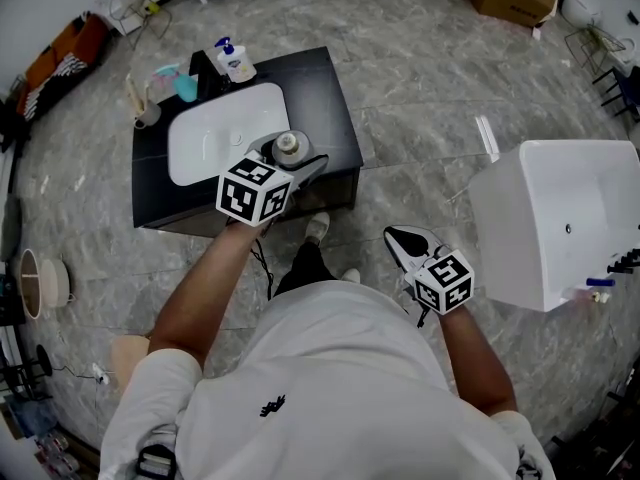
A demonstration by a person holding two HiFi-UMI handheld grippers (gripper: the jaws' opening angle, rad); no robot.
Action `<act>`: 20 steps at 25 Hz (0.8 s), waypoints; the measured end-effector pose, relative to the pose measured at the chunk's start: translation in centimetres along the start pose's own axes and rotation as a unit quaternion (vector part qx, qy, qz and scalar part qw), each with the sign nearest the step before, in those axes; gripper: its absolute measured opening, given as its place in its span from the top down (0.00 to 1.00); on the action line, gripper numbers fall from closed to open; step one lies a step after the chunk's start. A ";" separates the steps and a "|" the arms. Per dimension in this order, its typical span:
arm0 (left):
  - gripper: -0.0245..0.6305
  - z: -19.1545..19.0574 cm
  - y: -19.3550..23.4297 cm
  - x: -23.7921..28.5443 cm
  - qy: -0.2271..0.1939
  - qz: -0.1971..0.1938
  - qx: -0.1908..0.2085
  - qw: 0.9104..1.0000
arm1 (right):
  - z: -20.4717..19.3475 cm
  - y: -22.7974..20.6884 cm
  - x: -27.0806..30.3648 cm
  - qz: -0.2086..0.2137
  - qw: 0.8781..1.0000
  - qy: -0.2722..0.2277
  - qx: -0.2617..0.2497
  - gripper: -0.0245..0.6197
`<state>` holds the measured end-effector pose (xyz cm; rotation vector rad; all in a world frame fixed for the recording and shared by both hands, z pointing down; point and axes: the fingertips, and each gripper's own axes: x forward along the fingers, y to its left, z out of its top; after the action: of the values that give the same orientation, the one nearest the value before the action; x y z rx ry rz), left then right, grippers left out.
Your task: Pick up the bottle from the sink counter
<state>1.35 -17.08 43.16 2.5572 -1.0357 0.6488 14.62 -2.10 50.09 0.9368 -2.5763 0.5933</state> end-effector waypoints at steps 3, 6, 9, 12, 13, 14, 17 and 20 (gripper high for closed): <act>0.44 0.1 -0.4 -0.1 0.002 -0.002 0.001 1.000 | 0.0 0.0 -0.5 -0.002 1.000 -0.002 0.001 0.95; 0.44 0.2 -0.5 0.1 0.003 -0.004 0.001 1.000 | 0.0 -0.3 -0.6 -0.006 1.000 -0.003 0.003 0.95; 0.44 0.0 -0.6 0.3 0.005 -0.006 0.002 1.000 | -0.3 -0.4 -0.7 -0.009 1.000 -0.004 0.006 0.95; 0.44 0.1 -0.7 0.3 0.006 -0.007 0.001 1.000 | -0.2 -0.4 -0.7 -0.008 1.000 -0.004 0.006 0.95; 0.44 0.1 -0.7 0.4 0.006 -0.008 0.001 1.000 | -0.2 -0.4 -0.7 -0.008 1.000 -0.004 0.006 0.95; 0.44 0.2 -0.7 0.4 0.006 -0.008 0.002 1.000 | -0.2 -0.4 -0.7 -0.008 1.000 -0.004 0.006 0.95; 0.44 0.2 -0.7 0.6 0.007 -0.009 0.003 1.000 | -0.2 -0.6 -0.5 -0.008 1.000 -0.005 0.005 0.95; 0.44 0.2 -0.6 0.8 0.008 -0.009 0.003 1.000 | -0.3 -0.7 -0.3 -0.008 1.000 -0.005 0.007 0.95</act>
<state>2.31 -17.24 43.36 2.5598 -1.0054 0.6680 15.37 -2.25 50.34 0.9668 -2.5746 0.6040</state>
